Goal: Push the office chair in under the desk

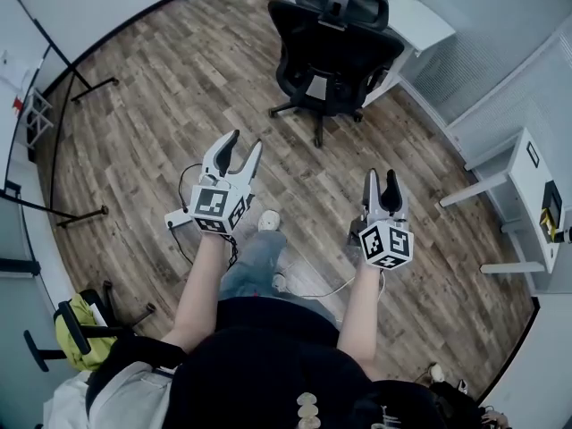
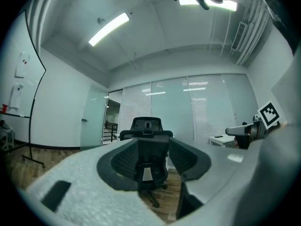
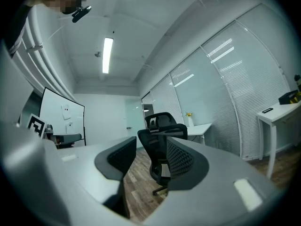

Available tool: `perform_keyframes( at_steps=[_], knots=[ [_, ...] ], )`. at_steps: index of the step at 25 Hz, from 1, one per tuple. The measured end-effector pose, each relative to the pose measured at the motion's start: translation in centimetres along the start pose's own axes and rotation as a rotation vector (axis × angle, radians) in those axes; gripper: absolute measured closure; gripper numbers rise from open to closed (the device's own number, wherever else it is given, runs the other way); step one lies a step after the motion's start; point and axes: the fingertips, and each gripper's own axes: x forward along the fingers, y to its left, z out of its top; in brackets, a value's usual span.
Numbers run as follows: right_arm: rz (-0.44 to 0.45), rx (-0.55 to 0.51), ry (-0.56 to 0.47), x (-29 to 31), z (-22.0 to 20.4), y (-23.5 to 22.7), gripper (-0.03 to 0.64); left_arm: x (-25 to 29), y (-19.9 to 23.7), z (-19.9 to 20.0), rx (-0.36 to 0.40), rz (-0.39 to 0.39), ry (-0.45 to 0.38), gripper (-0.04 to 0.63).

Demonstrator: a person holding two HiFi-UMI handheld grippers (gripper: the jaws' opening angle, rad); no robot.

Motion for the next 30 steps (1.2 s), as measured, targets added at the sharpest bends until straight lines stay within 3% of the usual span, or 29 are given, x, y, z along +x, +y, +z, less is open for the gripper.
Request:
perform_keyframes(
  at_steps=[7,16,30],
  knots=[
    [-0.002,-0.031,0.008,8.0,-1.1,-2.5,0.426,8.2,3.1,-2.1,-0.018,-0.012,-0.010,0.403],
    [-0.008,-0.036,0.038,24.1,-1.1,-5.4,0.426,23.7,9.5,-2.2,-0.025,-0.053,0.011,0.402],
    [-0.076,-0.006,-0.023,43.4,1.1,-10.0,0.426,44.8,16.5,0.5,0.068,-0.179,0.016,0.403]
  ],
)
